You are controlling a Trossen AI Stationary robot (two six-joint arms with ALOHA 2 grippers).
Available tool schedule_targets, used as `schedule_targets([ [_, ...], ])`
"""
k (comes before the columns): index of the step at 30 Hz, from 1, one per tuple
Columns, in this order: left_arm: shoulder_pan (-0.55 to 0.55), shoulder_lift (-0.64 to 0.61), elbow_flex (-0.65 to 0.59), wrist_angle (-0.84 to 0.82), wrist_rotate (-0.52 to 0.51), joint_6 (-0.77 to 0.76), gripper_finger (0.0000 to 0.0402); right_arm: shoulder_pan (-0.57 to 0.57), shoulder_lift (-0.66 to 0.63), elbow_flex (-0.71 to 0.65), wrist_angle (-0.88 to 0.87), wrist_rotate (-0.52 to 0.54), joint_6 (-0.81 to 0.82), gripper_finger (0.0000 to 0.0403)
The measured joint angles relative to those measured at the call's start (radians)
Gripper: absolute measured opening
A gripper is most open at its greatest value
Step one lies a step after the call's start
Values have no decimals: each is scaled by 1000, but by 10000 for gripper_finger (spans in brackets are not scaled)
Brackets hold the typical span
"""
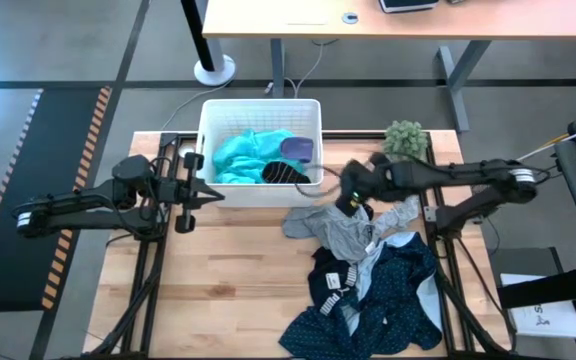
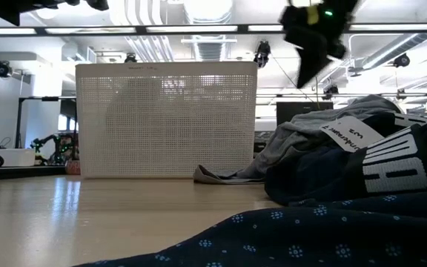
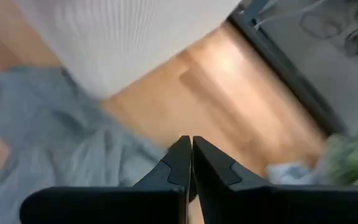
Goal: Sort clothes
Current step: Put the gray shirt into the bin
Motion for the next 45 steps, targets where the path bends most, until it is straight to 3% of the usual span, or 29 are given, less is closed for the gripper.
schedule_targets([
  [7,0,-2,0,3,-34,-31,0,43,-163,-241,56,2,241,3],
  [11,0,10,0,-1,-85,-80,0,40,-201,-330,105,-85,299,3],
  [17,0,59,0,19,-109,-90,0,41,-181,-433,323,-326,225,4],
  [25,0,119,0,98,-114,-84,0,43,-178,-404,395,-357,62,10],
  [30,0,116,0,125,-113,-68,0,55,-179,-319,394,-431,6,60],
  [40,0,78,0,109,-112,-37,0,123,-41,-185,333,-433,-78,225],
  [43,0,82,0,105,-109,-37,0,121,39,-163,391,-347,-128,242],
  [45,0,85,0,105,-109,-37,0,115,92,-123,379,-344,-128,238],
])
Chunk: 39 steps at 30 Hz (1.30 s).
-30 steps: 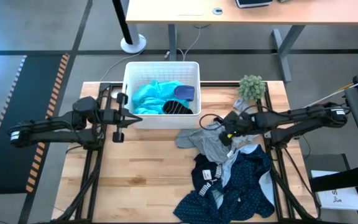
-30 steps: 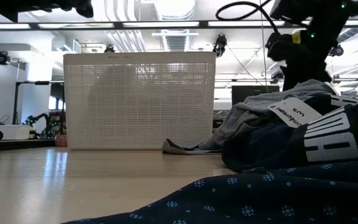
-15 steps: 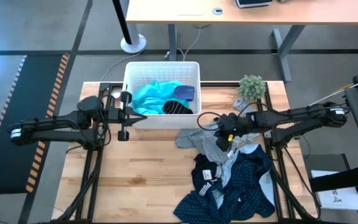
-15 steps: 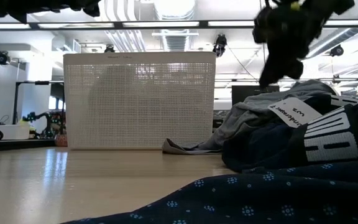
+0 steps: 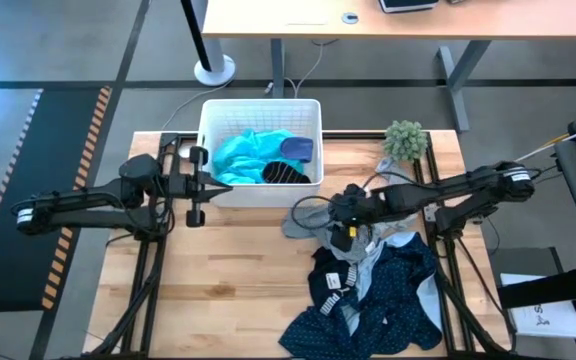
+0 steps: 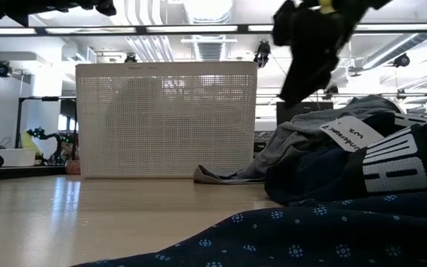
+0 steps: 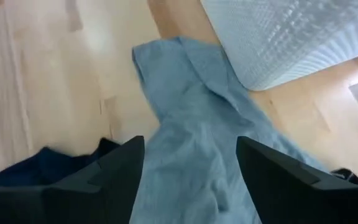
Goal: Sort clothes
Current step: Put the gray shirt into the bin
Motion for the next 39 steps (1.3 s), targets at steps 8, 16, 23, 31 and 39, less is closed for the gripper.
schedule_targets([
  [8,0,-10,0,4,3,25,0,49,132,268,-292,-80,41,202],
  [16,0,-12,0,-3,7,26,0,64,237,295,-469,11,90,251],
  [23,0,-21,0,-15,8,21,0,48,379,279,-467,-16,66,251],
  [31,0,-36,0,-27,8,2,0,62,362,347,-525,57,36,20],
  [39,0,-42,0,-45,8,-3,0,81,223,543,-650,147,55,5],
])
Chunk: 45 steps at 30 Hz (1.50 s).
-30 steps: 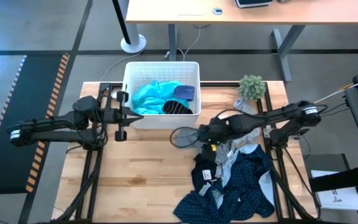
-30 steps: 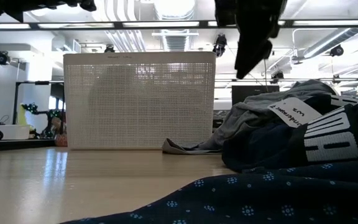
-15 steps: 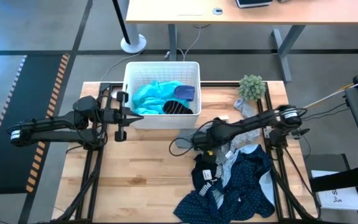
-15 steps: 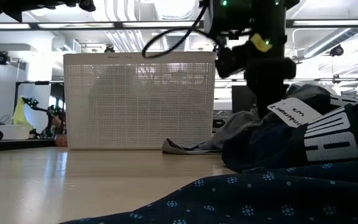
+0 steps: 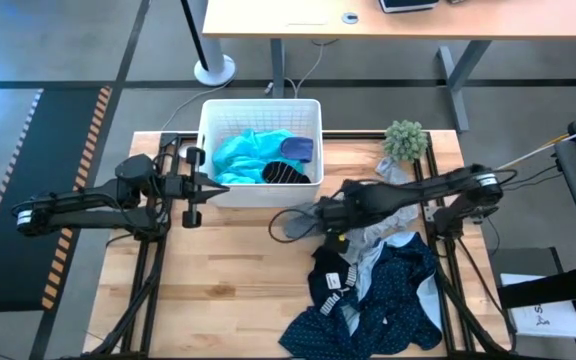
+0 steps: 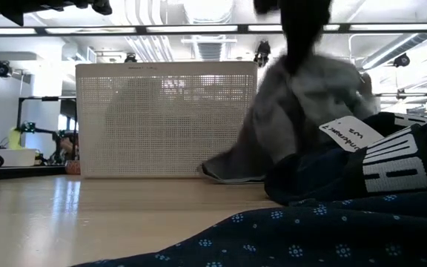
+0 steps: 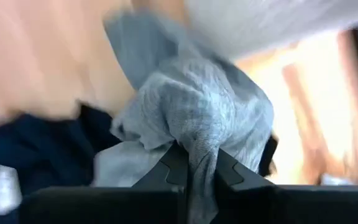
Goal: Sort clothes
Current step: Put the gray shirt into the bin
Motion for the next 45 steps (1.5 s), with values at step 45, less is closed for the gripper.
schedule_targets([
  [45,0,-7,0,-9,0,-25,0,-60,-58,778,521,339,-755,0],
])
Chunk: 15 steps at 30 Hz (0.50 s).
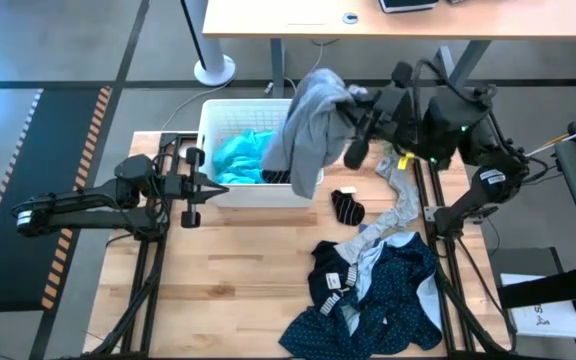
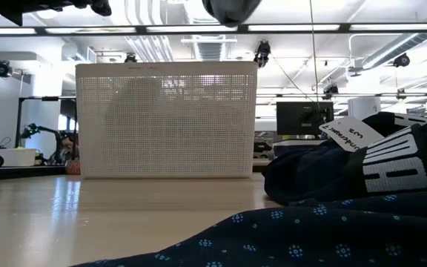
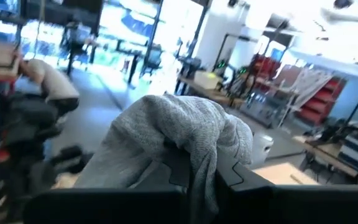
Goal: Sort clothes
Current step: Put the gray shirt into the bin
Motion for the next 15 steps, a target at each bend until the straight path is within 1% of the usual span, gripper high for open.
schedule_targets([
  [3,0,0,0,4,0,0,0,-41,15,-2,45,-21,-52,0],
  [7,0,0,0,14,0,0,0,-116,55,-2,77,-104,-58,0],
  [15,0,-28,0,60,-28,-3,0,-267,203,-2,77,-297,32,0],
])
